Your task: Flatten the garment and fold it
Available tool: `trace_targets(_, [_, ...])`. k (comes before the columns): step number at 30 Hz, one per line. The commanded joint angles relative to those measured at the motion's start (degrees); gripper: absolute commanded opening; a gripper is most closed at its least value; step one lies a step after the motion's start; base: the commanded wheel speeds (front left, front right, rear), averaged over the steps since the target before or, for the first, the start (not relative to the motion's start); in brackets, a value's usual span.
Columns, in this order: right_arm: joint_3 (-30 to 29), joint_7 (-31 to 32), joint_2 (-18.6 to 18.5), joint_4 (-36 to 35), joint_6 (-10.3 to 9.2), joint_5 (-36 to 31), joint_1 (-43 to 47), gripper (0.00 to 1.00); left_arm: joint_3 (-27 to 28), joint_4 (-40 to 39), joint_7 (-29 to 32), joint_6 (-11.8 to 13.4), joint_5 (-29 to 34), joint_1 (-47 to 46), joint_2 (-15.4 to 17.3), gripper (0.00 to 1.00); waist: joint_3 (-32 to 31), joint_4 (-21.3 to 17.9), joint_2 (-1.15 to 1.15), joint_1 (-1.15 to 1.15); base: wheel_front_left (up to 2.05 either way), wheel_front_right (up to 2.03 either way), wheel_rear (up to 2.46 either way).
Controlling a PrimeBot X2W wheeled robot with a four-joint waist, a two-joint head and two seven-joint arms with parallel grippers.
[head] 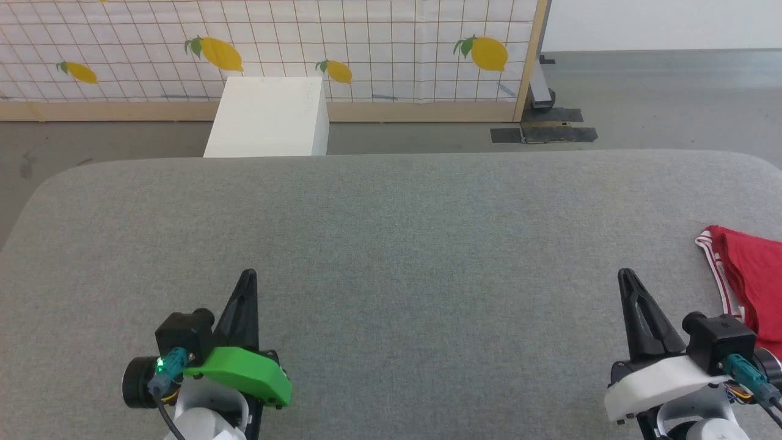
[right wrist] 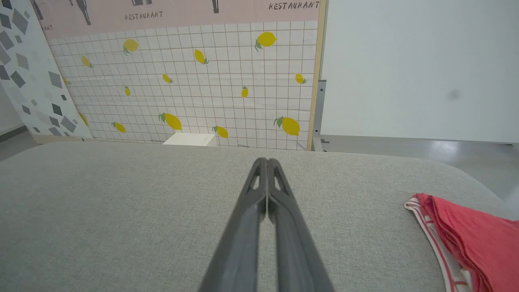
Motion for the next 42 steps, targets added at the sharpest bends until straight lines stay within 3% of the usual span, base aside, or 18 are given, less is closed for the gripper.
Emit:
trace_targets(1, [0.13, 0.15, 0.05, -0.42, -0.03, -0.5, -0.32, 0.0, 0.18, -0.47, 0.27, 0.53, 0.96, 0.77, -0.09, 0.0, -0.01, -0.02, 0.0, 0.0, 0.0, 0.0, 0.0])
trace_targets(42, [1.17, 3.31, 0.1, -1.37, -0.07, -2.6, -0.7, 0.0, 1.37, -5.66, 5.39, 2.17, 5.72, 2.83, -0.19, 0.0, -0.3, -0.58, 0.0, 0.0, 0.0, 0.0, 0.0])
